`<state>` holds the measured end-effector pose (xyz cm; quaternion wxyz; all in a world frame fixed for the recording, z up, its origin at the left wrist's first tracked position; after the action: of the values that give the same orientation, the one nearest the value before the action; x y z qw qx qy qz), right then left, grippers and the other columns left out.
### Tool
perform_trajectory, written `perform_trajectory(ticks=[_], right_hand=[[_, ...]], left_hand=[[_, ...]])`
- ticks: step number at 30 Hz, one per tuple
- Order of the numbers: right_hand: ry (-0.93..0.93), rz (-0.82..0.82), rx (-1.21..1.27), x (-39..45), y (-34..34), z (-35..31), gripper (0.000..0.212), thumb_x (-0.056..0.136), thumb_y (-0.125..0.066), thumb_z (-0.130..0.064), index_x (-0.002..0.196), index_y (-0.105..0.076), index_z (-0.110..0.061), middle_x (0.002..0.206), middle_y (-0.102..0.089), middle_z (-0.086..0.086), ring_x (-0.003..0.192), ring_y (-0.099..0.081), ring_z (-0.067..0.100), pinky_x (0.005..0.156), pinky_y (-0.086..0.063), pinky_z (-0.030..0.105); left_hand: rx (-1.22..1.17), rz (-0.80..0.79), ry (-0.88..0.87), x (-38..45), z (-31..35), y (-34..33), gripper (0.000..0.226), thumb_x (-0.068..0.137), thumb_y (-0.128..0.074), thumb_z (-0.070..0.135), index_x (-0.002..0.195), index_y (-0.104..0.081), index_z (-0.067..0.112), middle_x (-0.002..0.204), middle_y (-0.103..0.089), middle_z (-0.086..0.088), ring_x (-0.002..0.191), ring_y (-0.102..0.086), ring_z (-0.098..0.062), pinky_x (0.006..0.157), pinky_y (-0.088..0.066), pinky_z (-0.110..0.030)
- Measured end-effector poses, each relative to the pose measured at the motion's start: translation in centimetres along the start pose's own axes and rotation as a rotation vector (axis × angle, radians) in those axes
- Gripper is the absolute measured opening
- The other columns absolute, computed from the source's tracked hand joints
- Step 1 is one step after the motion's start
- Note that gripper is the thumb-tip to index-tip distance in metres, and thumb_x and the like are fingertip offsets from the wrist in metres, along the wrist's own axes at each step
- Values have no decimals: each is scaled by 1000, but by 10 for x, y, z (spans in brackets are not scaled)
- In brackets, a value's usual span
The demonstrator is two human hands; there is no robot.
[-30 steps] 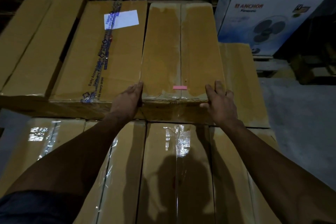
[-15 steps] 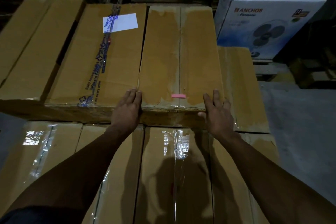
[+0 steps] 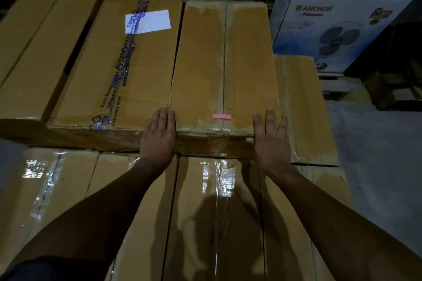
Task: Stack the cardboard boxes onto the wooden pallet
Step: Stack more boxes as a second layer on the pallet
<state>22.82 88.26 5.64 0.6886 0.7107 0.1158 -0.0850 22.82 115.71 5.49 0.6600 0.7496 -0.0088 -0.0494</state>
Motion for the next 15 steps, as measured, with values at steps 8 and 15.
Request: perform_trajectory(ticks=[8,15], right_hand=[[13,-170,67,-16,13,1,78,104,-40,-49,160,7,-21,165,18,16,148,8,53,121,-11,57],[-38,-132,241,-130,23,-8,64,102,-43,-45,156,-21,-17,159,-29,17,145,-26,37,116,-27,49]], left_hand=[[28,-253,67,-16,12,23,82,98,-51,25,154,4,1,164,3,-20,152,1,-33,123,-8,-43],[-60,-301,58,-119,28,49,73,100,-42,38,156,-4,8,165,-2,-14,152,-2,-31,121,-9,-44]])
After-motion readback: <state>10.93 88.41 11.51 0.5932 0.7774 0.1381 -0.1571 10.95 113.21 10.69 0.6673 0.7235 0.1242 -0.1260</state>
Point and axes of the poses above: each hand's wrist, its own x-axis towards the middle knuckle, its own y-axis out of the back of the hand, z = x × y, the point moved 7 cm from there along x, towards the middle knuckle
